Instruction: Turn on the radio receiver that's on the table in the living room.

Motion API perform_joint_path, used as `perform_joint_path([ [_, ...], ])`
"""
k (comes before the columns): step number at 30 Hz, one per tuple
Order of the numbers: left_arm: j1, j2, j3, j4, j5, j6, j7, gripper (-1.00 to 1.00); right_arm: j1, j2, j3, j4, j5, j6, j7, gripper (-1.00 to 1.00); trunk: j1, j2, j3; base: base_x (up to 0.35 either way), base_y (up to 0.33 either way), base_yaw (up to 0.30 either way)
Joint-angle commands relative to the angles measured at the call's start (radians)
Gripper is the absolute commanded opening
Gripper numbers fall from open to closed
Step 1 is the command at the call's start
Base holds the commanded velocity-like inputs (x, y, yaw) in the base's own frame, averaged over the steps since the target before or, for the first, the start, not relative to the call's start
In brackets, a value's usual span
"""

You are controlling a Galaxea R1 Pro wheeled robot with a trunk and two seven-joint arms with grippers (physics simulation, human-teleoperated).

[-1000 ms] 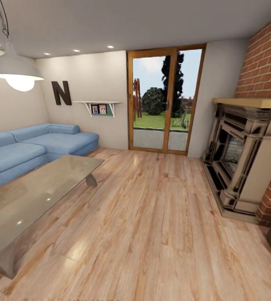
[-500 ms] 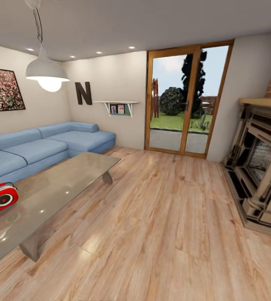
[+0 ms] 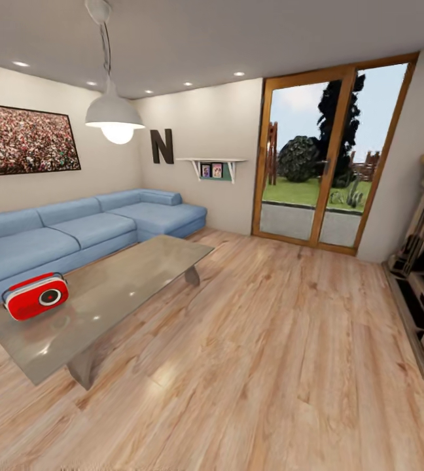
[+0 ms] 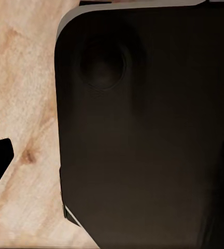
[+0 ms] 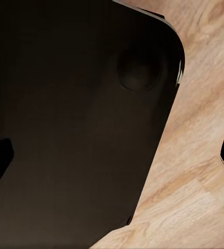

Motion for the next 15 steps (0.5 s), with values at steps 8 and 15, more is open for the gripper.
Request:
perform_joint_path([
  [8,0.0,0.0,0.0,0.001,0.0,0.0,0.0,1.0,0.0,0.0,0.0,0.0,0.0,0.0,0.0,1.0,0.0,0.0,0.0,0.0,0.0,0.275],
  [15,0.0,0.0,0.0,0.001,0.0,0.0,0.0,1.0,0.0,0.0,0.0,0.0,0.0,0.0,0.0,1.0,0.0,0.0,0.0,0.0,0.0,0.275],
])
